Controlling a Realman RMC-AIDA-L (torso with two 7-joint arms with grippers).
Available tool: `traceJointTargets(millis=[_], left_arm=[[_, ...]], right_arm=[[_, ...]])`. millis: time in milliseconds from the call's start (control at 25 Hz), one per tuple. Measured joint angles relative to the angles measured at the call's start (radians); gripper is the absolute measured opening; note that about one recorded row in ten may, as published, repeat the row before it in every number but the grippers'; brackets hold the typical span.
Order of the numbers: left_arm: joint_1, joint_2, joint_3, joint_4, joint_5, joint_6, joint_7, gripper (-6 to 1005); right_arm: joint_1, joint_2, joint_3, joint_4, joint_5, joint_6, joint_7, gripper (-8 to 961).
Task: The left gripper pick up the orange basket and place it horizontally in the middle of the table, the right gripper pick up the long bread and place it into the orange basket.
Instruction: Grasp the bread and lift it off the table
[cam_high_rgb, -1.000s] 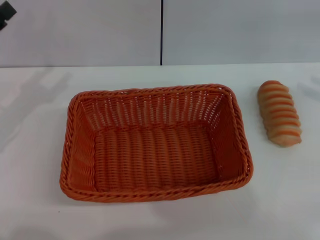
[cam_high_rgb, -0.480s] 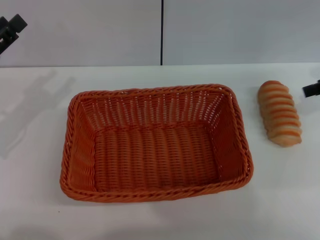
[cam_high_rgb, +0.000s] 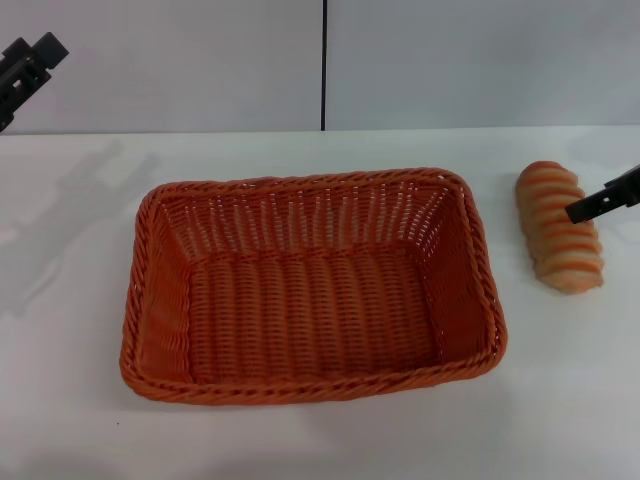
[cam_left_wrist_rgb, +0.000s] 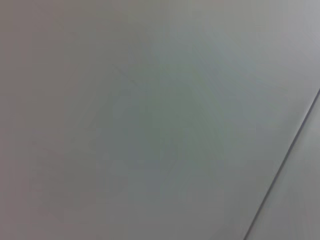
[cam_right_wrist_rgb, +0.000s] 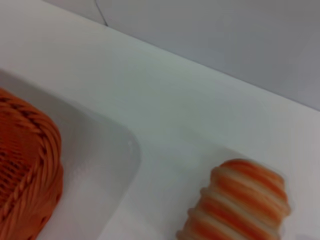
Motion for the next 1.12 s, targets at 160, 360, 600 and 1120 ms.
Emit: traceJointTargets(millis=[160,360,600,1120], left_arm=[[-0.002,0.000,0.004,-0.001,0.000,0.000,0.000,741],[0.000,-0.001,0.004,-0.001,-0.004,0.004,-0.004,740],[0.003,-0.001,0.004,-0.001,-0.006,0.005,-0.006,740],[-0.009,0.002,0.004,-0.024,-0.001,0.000,0.001,740]], right_arm=[[0.027,0.005,-0.012,0.052,-0.010,0.030,0.000,778],[0.041,0.006,-0.023,0.097,-0.011,0.052,0.001,767],[0.048,0.006,-0.030,0.139,-0.012,0.093,0.015,753],[0.024,0.036,-0.090,0.134,-0.013,0.159,0.004,723]])
